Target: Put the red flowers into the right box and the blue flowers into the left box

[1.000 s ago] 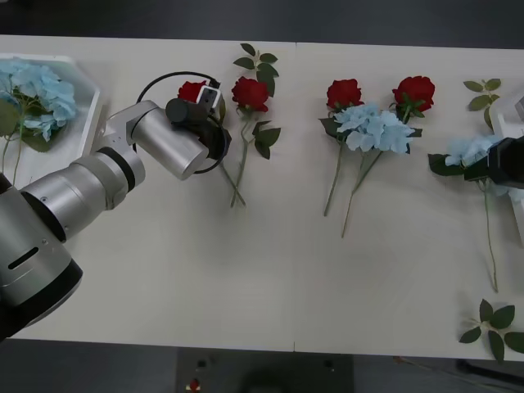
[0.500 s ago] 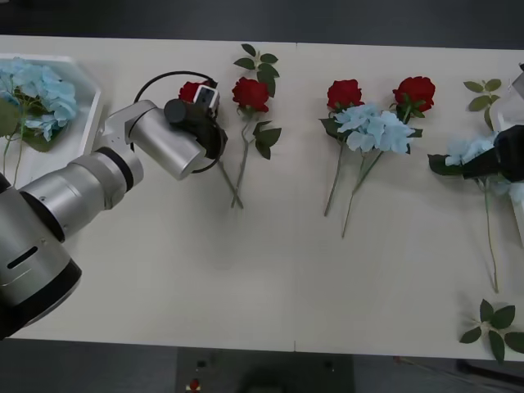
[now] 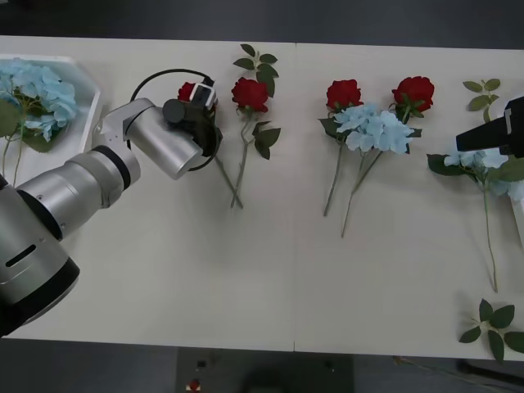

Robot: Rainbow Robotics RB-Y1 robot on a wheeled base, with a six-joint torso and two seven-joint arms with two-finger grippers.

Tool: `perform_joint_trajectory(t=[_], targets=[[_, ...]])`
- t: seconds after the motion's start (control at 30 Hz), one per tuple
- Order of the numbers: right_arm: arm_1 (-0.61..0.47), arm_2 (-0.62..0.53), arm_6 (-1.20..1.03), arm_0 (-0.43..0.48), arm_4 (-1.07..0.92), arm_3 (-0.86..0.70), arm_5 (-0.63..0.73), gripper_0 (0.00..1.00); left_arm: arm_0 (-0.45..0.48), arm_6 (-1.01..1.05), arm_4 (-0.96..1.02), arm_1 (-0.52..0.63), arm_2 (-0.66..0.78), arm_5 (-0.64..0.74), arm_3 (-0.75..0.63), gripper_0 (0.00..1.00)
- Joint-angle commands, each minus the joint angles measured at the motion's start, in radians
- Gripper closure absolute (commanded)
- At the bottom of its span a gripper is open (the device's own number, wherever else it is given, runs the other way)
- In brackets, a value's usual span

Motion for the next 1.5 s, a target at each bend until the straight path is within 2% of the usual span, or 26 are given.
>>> perform_joint_trajectory(t=[0.03,0.43,0.57,0.73,1.17,1.3,1.5], targets=[[-0.033,0.034,0.014,-0.008,-0.006,-0.002,-0.020,0.10,0.014,0.019,-0.045,-0.027,-0.020,0.011,0.049,0.25],[-0.033,0.105,0.004,-0.019,-0.062,-0.002,-0.127,0.11,0.014,0.047,-0.108,-0.059,-0.021,-0.024,0.081,0.25],[-0.033,0.132,0.003,-0.050,-0.065,-0.002,-0.130,0.10,0.011,0.050,-0.159,-0.059,0.042,-0.026,0.089,0.25],[-0.033,0.186,0.007,-0.096,-0.065,0.019,-0.148,0.11,0.008,0.059,-0.164,-0.063,0.046,-0.026,0.089,0.25],[-0.012,0.323,0.009,-0.223,-0.042,0.114,-0.187,0.11,0.028,0.068,-0.024,-0.063,0.046,-0.026,0.090,0.25],[-0.006,0.329,0.009,-0.232,-0.042,0.125,-0.187,0.10,0.033,0.073,-0.018,-0.063,0.046,-0.038,0.090,0.25],[-0.004,0.329,0.011,-0.237,-0.041,0.128,-0.188,0.10,0.048,0.085,0.106,-0.063,0.046,-0.095,0.090,0.26]])
